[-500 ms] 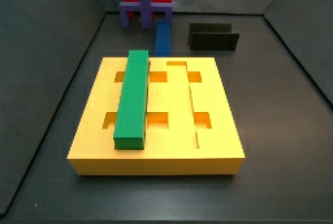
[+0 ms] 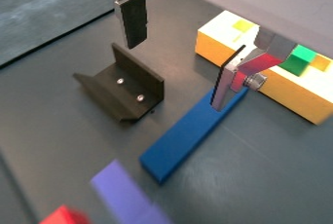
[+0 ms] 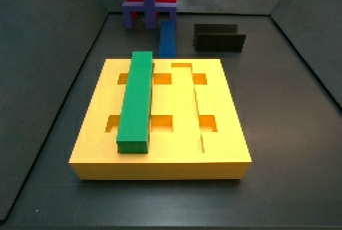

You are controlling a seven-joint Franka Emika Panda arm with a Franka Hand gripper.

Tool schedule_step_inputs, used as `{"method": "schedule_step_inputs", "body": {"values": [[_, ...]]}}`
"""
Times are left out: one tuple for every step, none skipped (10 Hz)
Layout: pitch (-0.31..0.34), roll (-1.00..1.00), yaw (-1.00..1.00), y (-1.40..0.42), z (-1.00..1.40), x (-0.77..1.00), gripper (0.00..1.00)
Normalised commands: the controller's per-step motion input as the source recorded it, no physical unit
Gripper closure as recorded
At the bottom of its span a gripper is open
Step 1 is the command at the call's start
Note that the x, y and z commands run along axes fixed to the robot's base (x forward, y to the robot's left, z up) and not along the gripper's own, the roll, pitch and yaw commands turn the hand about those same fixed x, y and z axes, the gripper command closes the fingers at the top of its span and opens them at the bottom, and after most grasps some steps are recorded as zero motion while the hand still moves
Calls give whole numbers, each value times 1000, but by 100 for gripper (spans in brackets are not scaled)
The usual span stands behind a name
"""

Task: Pick up the blue object. Move up. Move to above the board. Insert the blue object.
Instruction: Pick up the blue object.

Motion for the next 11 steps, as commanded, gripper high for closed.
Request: {"method": "schedule_step_inputs", "body": {"values": [[-123,114,0,-946,-814,389,0],[-66,157,-217,-591,-1000,-214,0],[-34,0,-229,-126,-1000,-234,0],[-60,0,-74,-34,-1000,-220,0],[-99,114,-69,0,-869,-389,0],[-144,17,-6,0,-571,-89,0],[-139,0,0,-74,-583,197,0],[-139,0,0,-60,-646,223,0],[-94,31,0,-17,-491,-146,0],[-84,0,0,-3,-371,-97,0],[-84,0,0,0,-383,-83,0]]}}
